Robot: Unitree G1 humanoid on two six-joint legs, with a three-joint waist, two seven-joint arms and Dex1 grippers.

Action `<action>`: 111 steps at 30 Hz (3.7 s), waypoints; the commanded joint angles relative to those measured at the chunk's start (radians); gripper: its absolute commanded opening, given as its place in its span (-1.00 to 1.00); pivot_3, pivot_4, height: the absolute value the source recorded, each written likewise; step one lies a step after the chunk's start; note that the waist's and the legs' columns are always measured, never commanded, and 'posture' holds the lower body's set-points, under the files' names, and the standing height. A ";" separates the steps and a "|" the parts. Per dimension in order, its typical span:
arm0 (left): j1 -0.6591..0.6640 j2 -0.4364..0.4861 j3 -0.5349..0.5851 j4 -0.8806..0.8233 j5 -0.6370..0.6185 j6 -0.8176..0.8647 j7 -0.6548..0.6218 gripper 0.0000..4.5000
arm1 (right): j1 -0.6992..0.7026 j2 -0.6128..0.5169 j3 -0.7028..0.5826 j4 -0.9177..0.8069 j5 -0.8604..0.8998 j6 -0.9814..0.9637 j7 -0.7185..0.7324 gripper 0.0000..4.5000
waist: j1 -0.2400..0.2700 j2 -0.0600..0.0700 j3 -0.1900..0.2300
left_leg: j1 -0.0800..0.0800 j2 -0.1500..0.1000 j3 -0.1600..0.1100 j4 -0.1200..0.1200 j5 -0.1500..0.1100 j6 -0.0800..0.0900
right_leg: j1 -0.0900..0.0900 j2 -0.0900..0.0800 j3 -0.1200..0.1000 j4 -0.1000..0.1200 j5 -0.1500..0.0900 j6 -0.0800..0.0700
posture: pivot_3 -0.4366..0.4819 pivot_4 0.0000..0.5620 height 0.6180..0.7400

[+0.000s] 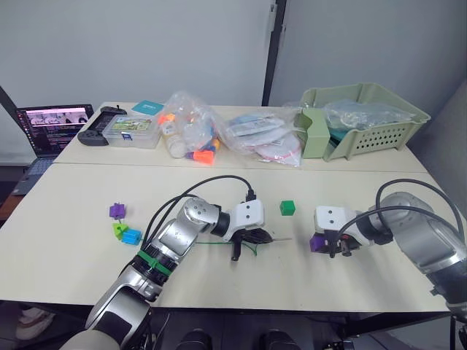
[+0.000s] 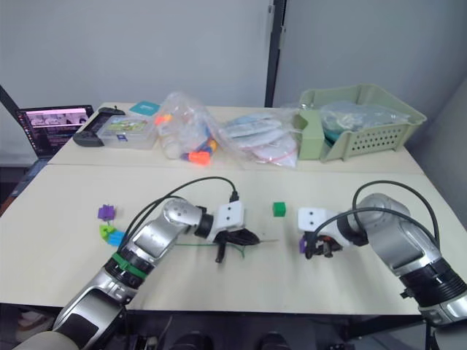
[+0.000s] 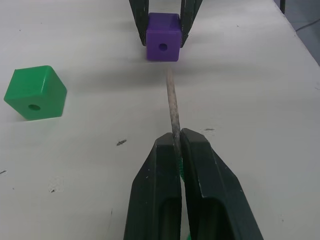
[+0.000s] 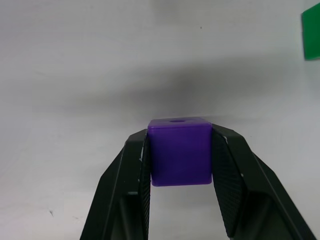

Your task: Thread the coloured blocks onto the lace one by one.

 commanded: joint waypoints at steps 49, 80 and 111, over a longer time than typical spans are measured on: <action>-0.168 -0.211 -0.035 0.306 0.106 -0.186 0.008 -1.00 | 0.014 0.074 0.009 -0.136 0.099 0.207 -0.060 -0.48 | -0.004 -0.001 0.000 | 0.003 0.000 0.000 0.000 0.000 0.000 | 0.002 0.001 0.000 0.000 0.000 0.000 | -0.05 -0.47 0.96; -0.088 -0.085 -0.019 0.156 0.087 -0.063 -0.041 0.45 | -0.008 0.061 0.009 -0.146 0.126 0.241 -0.066 -0.48 | -0.002 -0.001 0.000 | 0.002 0.000 0.000 0.000 0.000 0.000 | 0.001 0.001 0.000 0.000 0.000 0.000 | -0.05 -0.47 0.96; -0.124 -0.193 -0.018 0.216 0.076 -0.019 -0.013 -1.00 | -0.020 0.058 0.016 -0.137 0.126 0.236 -0.071 -0.48 | -0.002 -0.001 0.000 | 0.001 0.000 0.000 0.000 0.000 0.000 | 0.001 0.001 0.000 0.000 0.000 0.000 | -0.05 -0.47 0.96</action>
